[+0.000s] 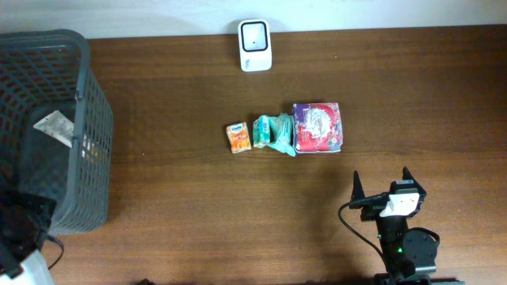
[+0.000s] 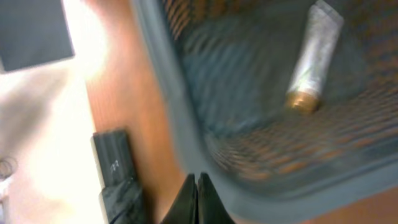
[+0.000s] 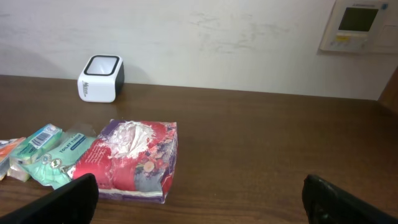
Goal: Scan the item barcode
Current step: 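Reach into the basket and grasp the white Pantene tube with the left gripper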
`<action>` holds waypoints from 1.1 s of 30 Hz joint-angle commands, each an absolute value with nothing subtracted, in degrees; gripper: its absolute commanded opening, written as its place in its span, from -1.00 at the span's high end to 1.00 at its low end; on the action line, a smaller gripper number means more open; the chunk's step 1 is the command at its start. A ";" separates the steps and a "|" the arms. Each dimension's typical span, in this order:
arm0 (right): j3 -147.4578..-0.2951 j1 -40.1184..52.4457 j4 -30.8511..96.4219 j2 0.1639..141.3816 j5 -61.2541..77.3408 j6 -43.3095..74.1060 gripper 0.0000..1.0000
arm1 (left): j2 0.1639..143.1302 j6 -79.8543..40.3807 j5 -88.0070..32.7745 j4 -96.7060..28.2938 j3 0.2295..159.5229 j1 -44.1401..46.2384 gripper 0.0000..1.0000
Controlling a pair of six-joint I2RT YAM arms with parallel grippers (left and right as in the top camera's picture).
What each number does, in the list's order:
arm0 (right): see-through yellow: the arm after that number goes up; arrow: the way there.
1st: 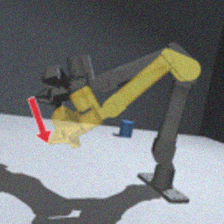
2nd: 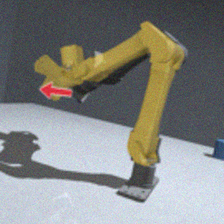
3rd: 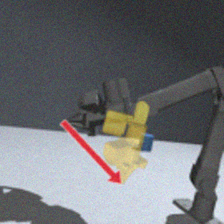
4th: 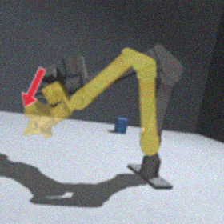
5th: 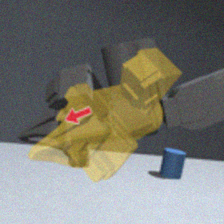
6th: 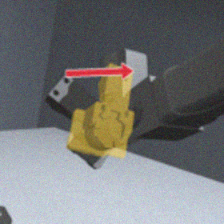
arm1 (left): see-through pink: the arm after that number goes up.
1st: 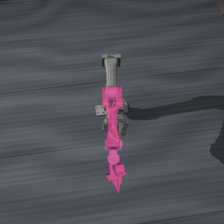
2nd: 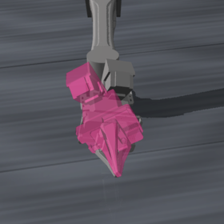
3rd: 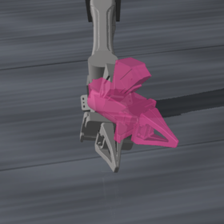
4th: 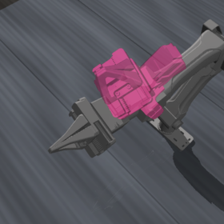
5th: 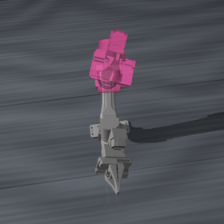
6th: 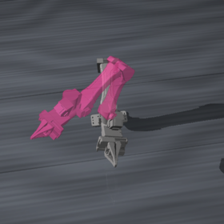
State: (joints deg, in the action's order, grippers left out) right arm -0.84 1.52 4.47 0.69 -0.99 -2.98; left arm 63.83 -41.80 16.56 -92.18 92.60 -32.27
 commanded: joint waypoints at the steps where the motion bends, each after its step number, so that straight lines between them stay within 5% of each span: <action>1: -0.32 1.48 4.64 0.40 -1.08 -2.55 -0.97 | 64.58 -41.67 15.38 -81.23 92.51 -32.42 1.00; 5: -0.32 1.48 4.64 0.40 -1.08 -2.55 -0.97 | 70.89 -35.07 4.97 -56.95 92.51 -32.42 0.55; 7: -0.32 1.48 4.64 0.40 -1.08 -2.55 -0.97 | 78.32 -31.79 -3.05 -47.11 92.51 -32.42 -0.34; 10: -0.32 1.48 4.64 0.40 -1.08 -2.55 -0.97 | 90.06 -28.01 -3.55 -44.58 92.51 -32.40 -0.78; 13: -0.32 1.48 4.64 0.40 -1.08 -2.55 -0.97 | 99.90 -19.84 -3.64 -46.22 92.51 -32.01 -0.98; 24: -0.32 1.48 4.64 0.40 -1.08 -2.55 -0.97 | 117.25 -19.86 -2.83 -48.71 92.51 -31.59 -0.74; 30: -0.32 1.48 4.62 0.40 -1.08 -2.55 -0.97 | 122.96 -19.84 -2.81 -48.47 92.51 -29.98 -0.42; 32: -0.32 1.48 4.64 0.40 -1.08 -2.55 -0.97 | 124.20 -19.81 -2.61 -49.45 92.51 -30.00 0.52; 33: -0.32 1.48 4.64 0.40 -1.08 -2.55 -0.97 | 124.16 -19.81 -2.59 -50.24 92.51 -30.15 0.72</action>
State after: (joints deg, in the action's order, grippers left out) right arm -0.84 1.52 4.47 0.69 -0.99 -2.96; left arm 121.71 -20.12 -2.79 -49.01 92.90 -30.02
